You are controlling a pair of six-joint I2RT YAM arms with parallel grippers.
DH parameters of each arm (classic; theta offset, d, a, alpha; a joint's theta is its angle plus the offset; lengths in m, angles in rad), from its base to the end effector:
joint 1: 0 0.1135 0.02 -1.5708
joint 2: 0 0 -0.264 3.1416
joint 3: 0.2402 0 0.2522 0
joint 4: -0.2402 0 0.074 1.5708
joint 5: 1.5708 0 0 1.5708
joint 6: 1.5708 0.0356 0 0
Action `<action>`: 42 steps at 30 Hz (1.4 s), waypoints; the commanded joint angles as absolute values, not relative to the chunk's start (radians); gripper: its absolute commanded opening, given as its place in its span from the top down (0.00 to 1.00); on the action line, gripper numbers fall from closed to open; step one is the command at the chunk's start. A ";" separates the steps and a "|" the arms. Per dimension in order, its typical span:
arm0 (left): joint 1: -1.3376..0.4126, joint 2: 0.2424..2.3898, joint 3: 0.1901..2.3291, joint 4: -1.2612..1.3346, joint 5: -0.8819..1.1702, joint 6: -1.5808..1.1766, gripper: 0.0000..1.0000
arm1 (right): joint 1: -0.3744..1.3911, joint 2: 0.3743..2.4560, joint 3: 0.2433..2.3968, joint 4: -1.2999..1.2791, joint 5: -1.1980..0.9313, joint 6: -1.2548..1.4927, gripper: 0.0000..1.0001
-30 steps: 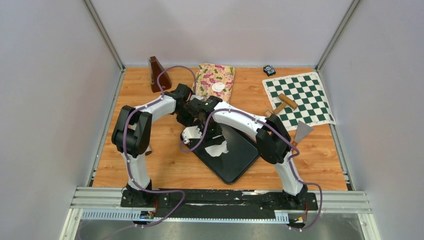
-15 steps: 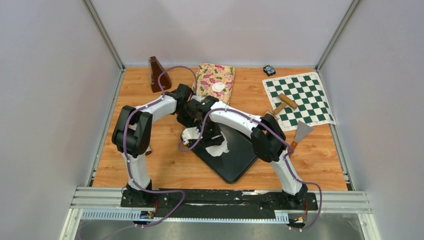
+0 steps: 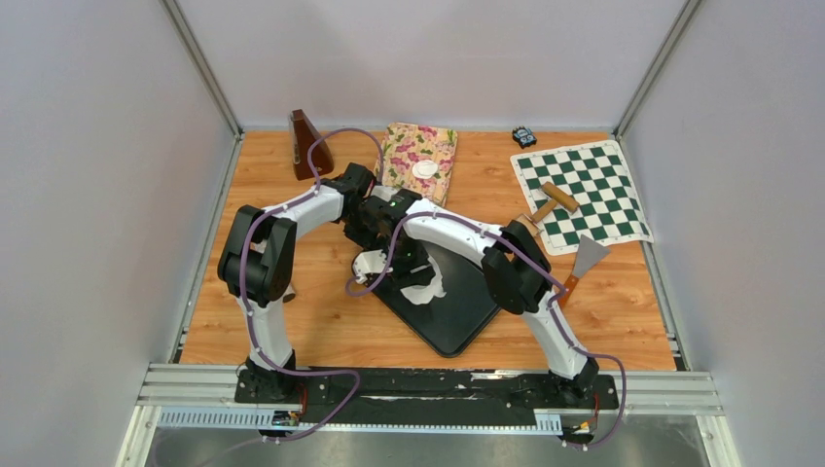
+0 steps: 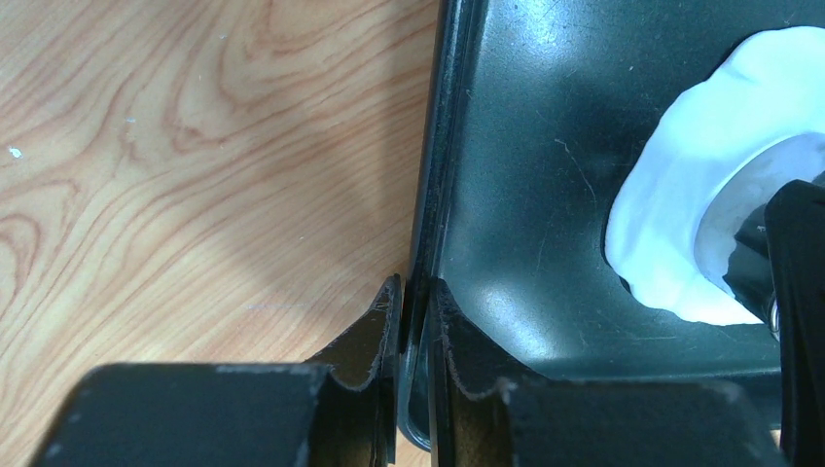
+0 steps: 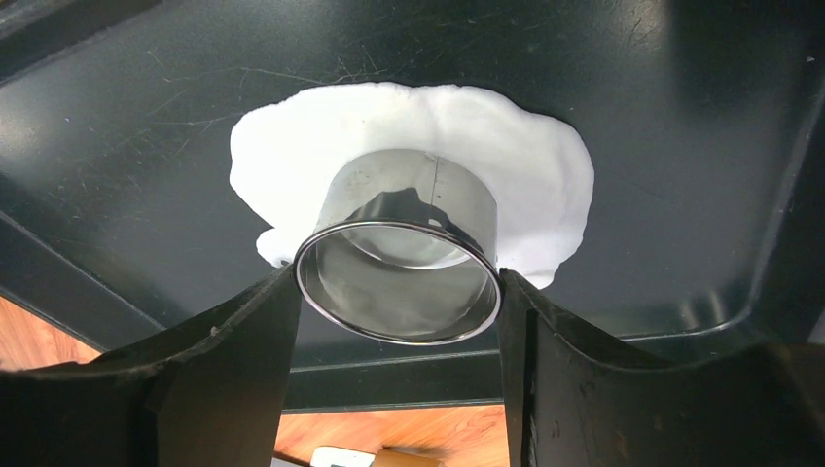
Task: Roll out the dumpling wrappers from the dough
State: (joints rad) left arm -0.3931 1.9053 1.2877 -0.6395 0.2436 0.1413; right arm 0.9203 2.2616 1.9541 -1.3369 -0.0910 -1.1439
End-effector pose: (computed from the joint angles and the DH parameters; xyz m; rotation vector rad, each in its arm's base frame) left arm 0.3428 -0.1514 0.1667 0.8013 2.7194 -0.4005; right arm 0.2589 0.3456 0.1909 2.6368 -1.5819 -0.1517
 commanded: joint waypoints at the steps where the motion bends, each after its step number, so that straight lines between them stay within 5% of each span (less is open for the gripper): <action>1: -0.403 1.909 1.313 -0.636 0.232 0.140 0.96 | 0.931 2.267 1.969 -1.326 -0.101 -1.154 1.00; 42: -0.404 1.861 1.294 -0.630 0.214 0.123 1.00 | 0.934 2.424 1.966 -1.397 -0.132 -1.038 1.00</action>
